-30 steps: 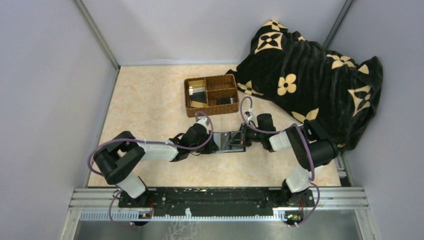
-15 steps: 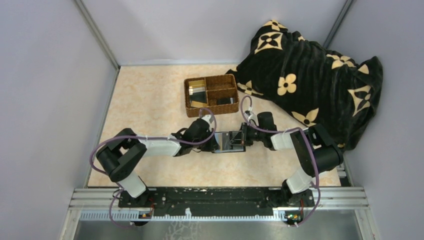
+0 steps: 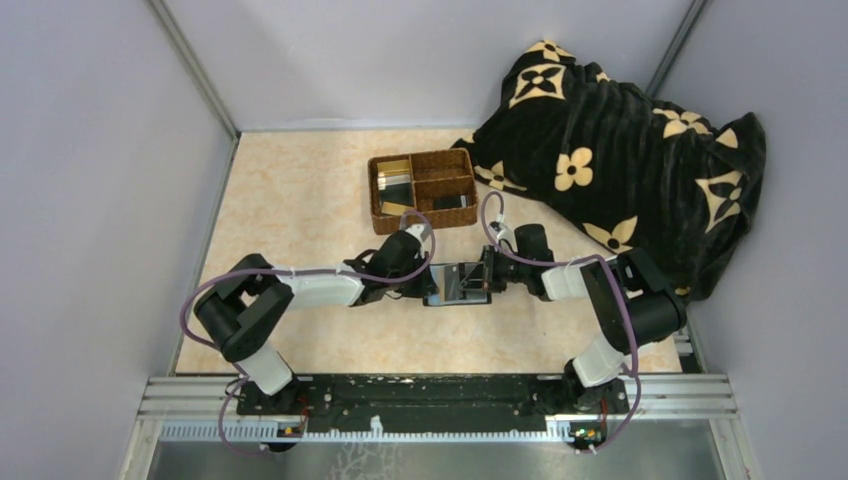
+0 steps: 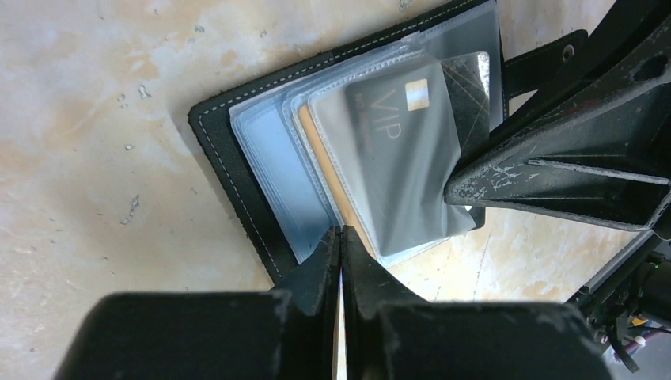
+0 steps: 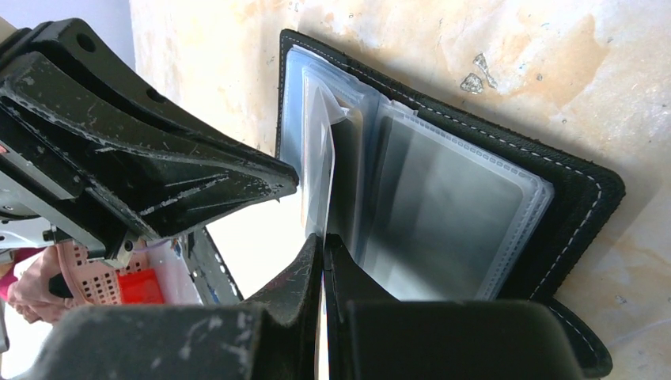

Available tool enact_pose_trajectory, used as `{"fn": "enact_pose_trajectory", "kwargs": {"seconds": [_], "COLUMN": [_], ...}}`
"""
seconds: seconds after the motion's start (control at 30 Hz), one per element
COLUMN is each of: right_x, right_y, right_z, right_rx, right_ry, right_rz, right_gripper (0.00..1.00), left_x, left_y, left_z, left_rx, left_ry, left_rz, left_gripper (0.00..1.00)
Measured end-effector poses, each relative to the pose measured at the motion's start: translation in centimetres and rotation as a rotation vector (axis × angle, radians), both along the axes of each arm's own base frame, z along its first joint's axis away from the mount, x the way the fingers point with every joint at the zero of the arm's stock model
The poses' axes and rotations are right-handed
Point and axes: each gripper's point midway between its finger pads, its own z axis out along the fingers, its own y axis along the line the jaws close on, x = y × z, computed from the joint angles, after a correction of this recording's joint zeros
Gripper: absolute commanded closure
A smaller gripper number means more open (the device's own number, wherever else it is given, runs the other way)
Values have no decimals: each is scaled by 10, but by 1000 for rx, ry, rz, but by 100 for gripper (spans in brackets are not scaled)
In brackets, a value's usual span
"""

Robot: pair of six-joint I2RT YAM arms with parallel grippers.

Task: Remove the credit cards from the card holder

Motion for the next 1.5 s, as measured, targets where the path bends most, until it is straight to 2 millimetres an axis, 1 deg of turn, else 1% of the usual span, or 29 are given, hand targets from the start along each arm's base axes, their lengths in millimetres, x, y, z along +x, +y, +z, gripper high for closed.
{"fn": "enact_pose_trajectory", "kwargs": {"seconds": [0.2, 0.4, 0.47, 0.53, 0.6, 0.8, 1.03, 1.23, 1.5], "right_x": [0, -1, -1, -2, -1, -2, -1, 1, 4], "right_y": [1, 1, 1, 1, 0, -1, -2, -9, -20], "right_z": [1, 1, 1, 1, 0, -2, -3, -1, 2], "right_rx": [7, 9, 10, 11, 6, 3, -3, -18, -42], "right_ry": [-1, -2, -2, -2, 0, 6, 10, -4, -12], "right_rz": [3, 5, 5, 6, 2, -6, -16, -54, -102], "right_gripper": [100, 100, 100, 100, 100, 100, 100, 100, 100], "left_x": [6, 12, 14, 17, 17, 20, 26, 32, 32], "left_y": [-6, -23, -28, -31, -31, -24, -26, -29, -31], "left_z": [10, 26, 24, 18, 11, 5, 3, 2, 2], "left_rx": [-27, -103, -110, -103, -90, -71, -104, -144, -172], "left_ry": [-37, -74, -71, -65, -54, -61, -78, -87, -89], "left_rz": [-15, -44, -53, -56, -55, -24, -10, 3, -8], "left_gripper": [91, 89, 86, 82, 78, 74, 73, 74, 74]}}
